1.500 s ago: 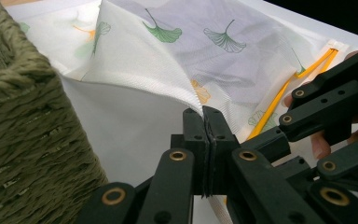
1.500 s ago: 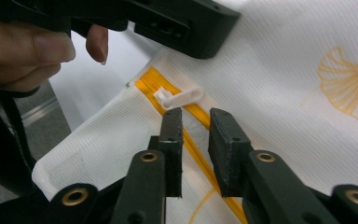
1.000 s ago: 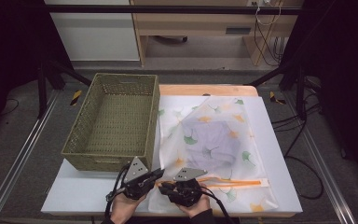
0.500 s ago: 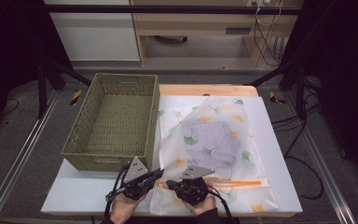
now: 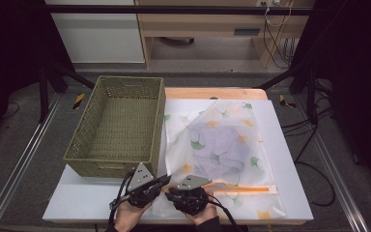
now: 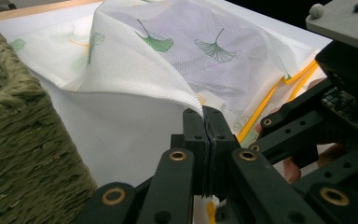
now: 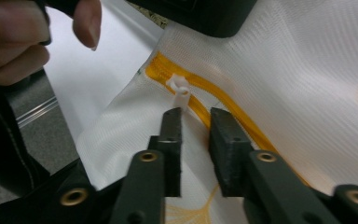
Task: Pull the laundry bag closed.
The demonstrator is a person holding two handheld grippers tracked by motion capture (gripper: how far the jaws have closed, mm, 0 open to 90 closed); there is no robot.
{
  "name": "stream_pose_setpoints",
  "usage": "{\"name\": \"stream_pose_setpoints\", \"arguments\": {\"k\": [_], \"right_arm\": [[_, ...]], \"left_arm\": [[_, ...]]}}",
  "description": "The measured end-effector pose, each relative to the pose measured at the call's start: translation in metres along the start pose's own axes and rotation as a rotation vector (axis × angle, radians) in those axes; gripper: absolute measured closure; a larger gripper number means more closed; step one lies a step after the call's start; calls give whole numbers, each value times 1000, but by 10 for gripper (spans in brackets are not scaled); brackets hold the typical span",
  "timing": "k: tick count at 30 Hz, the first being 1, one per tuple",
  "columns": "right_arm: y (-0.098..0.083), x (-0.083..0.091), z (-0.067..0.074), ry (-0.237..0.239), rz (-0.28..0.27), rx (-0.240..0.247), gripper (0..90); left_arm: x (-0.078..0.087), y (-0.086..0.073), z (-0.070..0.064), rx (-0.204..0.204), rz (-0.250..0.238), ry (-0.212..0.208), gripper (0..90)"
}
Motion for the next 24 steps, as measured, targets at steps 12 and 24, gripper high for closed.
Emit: {"name": "stream_pose_setpoints", "arguments": {"k": [12, 24], "right_arm": [[2, 1, 4, 54, -27, -24, 690], [2, 0, 5, 73, -53, -71, 673]], "left_arm": [[1, 0, 2, 3, -8, 7, 882], [2, 0, 3, 6, -6, 9, 881]]}}
Point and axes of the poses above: each handheld gripper's, and its own axes: x roughly backward along the jaws, y roughly out of its top, z roughly to its left, the point moved 2 cm from there along -x, roughly forward along the jaws, and after that the axes turned 13 degrees about -y, right-handed, at the moved point
